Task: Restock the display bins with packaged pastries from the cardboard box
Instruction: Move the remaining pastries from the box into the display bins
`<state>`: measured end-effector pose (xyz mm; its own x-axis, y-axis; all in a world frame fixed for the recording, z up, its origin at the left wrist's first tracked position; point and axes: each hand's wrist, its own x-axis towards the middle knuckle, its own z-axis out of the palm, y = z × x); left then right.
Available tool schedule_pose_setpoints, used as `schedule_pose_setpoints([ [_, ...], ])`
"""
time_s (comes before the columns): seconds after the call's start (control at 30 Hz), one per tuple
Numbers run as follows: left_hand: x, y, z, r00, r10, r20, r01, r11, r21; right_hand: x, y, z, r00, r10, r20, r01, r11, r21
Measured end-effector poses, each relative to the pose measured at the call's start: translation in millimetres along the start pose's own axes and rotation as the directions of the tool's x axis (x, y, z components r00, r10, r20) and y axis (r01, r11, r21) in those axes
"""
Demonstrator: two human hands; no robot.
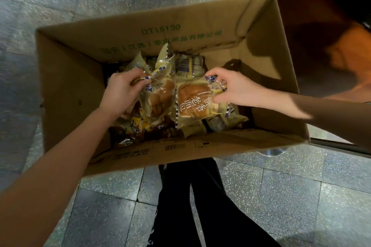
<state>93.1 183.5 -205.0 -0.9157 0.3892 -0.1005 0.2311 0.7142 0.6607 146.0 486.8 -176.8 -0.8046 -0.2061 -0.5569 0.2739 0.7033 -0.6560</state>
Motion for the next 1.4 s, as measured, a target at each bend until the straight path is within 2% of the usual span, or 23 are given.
schedule_pose_setpoints([
  [0.07, 1, 10, -22, 0.997, -0.073, -0.022, 0.072, 0.996, -0.052, -6, -21, -11, 1.0, -0.017, -0.026, 0.017, 1.0, -0.003],
  [0.27, -16, 28, -93, 0.978, -0.157, -0.14, 0.149, 0.986, -0.068, -22, -90, -37, 0.99, -0.128, -0.063, 0.124, 0.989, -0.076],
  [0.37, -26, 44, -138, 0.955, -0.229, -0.19, 0.202, 0.968, -0.149, -32, -130, -53, 0.983, -0.17, -0.075, 0.162, 0.982, -0.102],
  [0.53, -65, 52, -203, 0.893, -0.344, -0.29, 0.265, 0.923, -0.28, -48, -214, -60, 0.958, -0.287, -0.011, 0.278, 0.938, -0.206],
  [0.63, -88, 56, -239, 0.849, -0.395, -0.353, 0.268, 0.895, -0.357, -53, -260, -61, 0.932, -0.361, 0.024, 0.358, 0.915, -0.187],
  [0.87, -165, 72, -305, 0.743, -0.438, -0.506, 0.33, 0.897, -0.293, -60, -341, -51, 0.864, -0.48, 0.153, 0.503, 0.842, -0.197],
  [0.97, -206, 81, -321, 0.657, -0.466, -0.593, 0.397, 0.882, -0.253, -69, -368, -41, 0.811, -0.533, 0.241, 0.582, 0.777, -0.24],
  [1.1, -272, 105, -328, 0.496, -0.546, -0.675, 0.446, 0.827, -0.342, -89, -401, -27, 0.705, -0.6, 0.378, 0.701, 0.671, -0.242],
  [1.27, -355, 156, -323, 0.331, -0.602, -0.727, 0.476, 0.772, -0.422, -119, -424, -6, 0.558, -0.663, 0.499, 0.814, 0.555, -0.174],
  [1.4, -424, 192, -298, 0.182, -0.645, -0.742, 0.458, 0.723, -0.517, -147, -442, 25, 0.439, -0.642, 0.629, 0.866, 0.489, -0.105],
])
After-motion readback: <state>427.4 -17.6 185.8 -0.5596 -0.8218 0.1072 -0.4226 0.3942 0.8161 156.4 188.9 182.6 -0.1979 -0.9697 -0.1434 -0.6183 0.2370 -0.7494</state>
